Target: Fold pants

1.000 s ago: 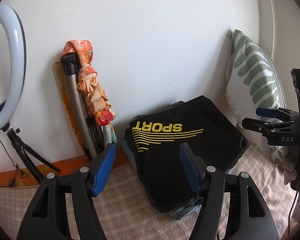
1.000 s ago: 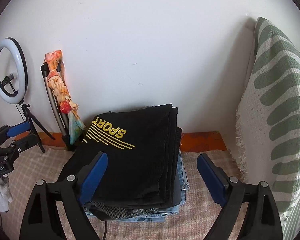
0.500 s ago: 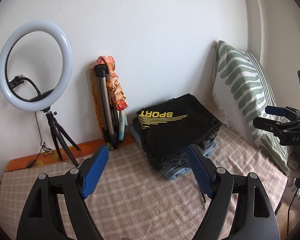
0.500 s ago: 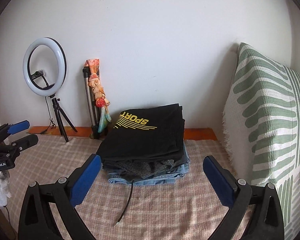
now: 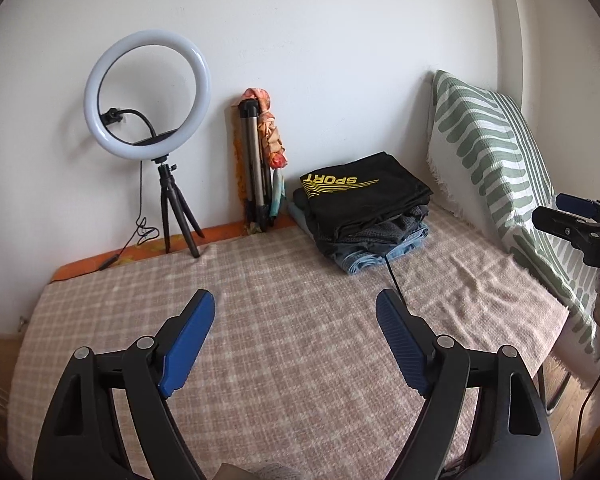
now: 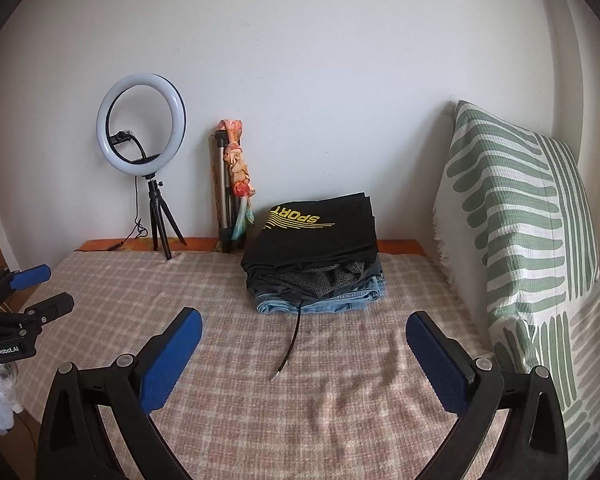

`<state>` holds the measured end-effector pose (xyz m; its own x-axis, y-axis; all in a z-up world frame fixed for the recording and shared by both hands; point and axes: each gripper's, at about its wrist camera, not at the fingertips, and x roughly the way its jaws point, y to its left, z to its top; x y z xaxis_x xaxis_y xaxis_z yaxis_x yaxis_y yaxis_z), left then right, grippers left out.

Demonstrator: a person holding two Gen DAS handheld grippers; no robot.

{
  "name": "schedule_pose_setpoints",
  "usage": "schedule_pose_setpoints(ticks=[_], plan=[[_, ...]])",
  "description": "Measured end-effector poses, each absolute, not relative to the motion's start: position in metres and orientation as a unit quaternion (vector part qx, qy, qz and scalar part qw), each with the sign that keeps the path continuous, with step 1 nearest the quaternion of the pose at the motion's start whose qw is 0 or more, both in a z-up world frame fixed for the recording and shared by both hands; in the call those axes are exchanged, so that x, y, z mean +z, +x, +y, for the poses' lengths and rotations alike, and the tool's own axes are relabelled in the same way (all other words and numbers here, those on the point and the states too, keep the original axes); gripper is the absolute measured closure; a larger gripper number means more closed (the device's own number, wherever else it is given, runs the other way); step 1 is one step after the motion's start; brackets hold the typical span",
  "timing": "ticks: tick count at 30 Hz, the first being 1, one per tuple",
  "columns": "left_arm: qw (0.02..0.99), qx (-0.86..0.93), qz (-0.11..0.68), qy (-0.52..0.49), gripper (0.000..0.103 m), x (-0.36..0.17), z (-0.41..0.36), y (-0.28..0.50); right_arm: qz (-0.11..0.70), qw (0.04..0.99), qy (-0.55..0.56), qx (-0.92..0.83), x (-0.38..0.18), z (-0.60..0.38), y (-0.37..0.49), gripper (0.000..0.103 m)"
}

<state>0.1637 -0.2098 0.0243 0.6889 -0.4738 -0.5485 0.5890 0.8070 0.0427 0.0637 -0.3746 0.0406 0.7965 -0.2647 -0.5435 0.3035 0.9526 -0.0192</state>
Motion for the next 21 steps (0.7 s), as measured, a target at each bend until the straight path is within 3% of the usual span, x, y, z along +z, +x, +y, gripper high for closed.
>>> schedule_pose_setpoints(ticks=[10, 21], plan=[[0.924, -0.273, 0.256, 0.077, 0.016, 0.013, -0.179, 0.111, 0.284, 0.943, 0.065, -0.164, 0.025, -0.348, 0.026, 0.0], [0.932, -0.244, 0.258, 0.066, 0.016, 0.016, -0.168, 0.102, 0.265, 0.943, 0.066, -0.19, 0.036, -0.348, 0.009, 0.0]])
